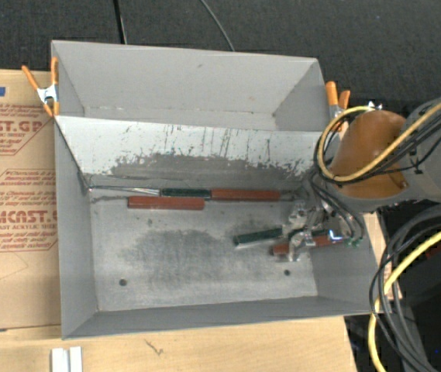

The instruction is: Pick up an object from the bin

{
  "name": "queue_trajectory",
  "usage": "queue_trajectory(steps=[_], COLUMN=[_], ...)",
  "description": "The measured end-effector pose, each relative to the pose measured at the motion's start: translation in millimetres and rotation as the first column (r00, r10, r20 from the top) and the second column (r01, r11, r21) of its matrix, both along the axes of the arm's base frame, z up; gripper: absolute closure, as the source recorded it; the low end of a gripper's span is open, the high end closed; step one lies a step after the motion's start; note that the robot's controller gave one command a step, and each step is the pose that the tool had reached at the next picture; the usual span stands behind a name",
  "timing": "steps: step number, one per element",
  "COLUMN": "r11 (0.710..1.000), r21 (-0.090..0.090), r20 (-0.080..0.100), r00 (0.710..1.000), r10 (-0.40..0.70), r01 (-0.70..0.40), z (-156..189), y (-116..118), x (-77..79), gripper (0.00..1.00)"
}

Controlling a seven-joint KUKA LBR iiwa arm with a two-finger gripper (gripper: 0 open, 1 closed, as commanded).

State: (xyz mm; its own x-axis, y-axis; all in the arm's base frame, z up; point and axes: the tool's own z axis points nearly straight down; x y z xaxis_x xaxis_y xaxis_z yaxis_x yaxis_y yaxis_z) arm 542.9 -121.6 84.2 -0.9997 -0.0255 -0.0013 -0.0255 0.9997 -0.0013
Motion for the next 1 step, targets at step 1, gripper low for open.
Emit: queue_trajectory(steps=[1], r11=[1.000], r21=[0.001], r20=[0.006], r00=[1.000], r10=[0.004], r01=[-0.004], z=[6.6], y=[0.6], x=[-2.0], gripper=[1.00])
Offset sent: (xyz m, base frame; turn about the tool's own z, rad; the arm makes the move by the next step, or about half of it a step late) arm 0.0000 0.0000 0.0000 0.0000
